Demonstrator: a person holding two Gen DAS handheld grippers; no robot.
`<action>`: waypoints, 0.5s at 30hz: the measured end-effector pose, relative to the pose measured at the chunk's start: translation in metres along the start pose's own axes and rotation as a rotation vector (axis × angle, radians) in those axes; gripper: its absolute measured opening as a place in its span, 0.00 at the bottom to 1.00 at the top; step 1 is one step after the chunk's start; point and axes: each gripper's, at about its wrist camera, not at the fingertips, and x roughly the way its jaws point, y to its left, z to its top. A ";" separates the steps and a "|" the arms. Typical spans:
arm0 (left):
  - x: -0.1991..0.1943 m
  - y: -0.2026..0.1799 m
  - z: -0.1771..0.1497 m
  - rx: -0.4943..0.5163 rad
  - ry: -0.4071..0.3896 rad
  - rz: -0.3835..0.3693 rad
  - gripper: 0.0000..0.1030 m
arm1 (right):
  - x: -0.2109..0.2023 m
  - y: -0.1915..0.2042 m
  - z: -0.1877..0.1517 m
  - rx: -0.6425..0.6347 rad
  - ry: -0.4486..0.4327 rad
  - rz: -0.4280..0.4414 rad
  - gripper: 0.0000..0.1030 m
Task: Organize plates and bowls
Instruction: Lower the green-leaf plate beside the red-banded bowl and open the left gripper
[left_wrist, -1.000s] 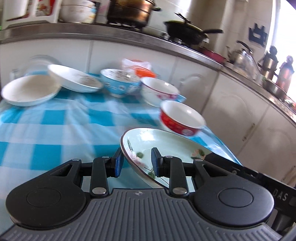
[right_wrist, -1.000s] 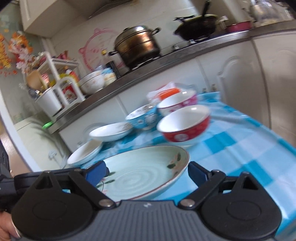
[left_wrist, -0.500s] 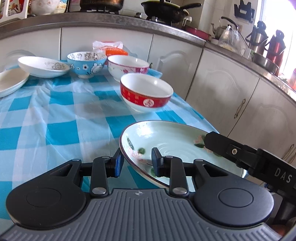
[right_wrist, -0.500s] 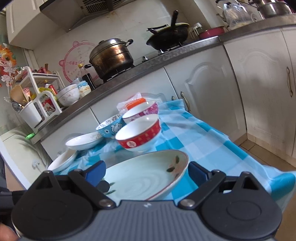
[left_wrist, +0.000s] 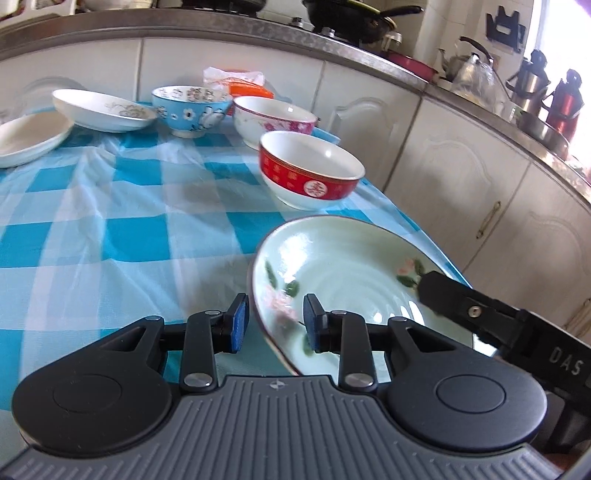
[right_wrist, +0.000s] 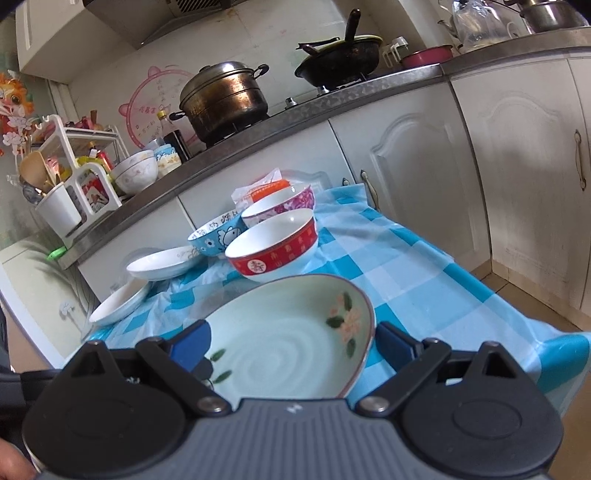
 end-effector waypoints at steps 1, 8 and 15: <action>-0.003 0.002 0.001 -0.001 -0.008 0.011 0.36 | -0.003 0.002 0.001 -0.009 -0.011 -0.001 0.95; -0.037 0.021 0.003 -0.012 -0.040 0.117 0.59 | -0.024 0.033 0.011 -0.087 -0.090 0.049 0.99; -0.083 0.051 -0.001 -0.021 -0.084 0.259 0.93 | -0.023 0.075 0.001 -0.173 -0.066 0.129 0.99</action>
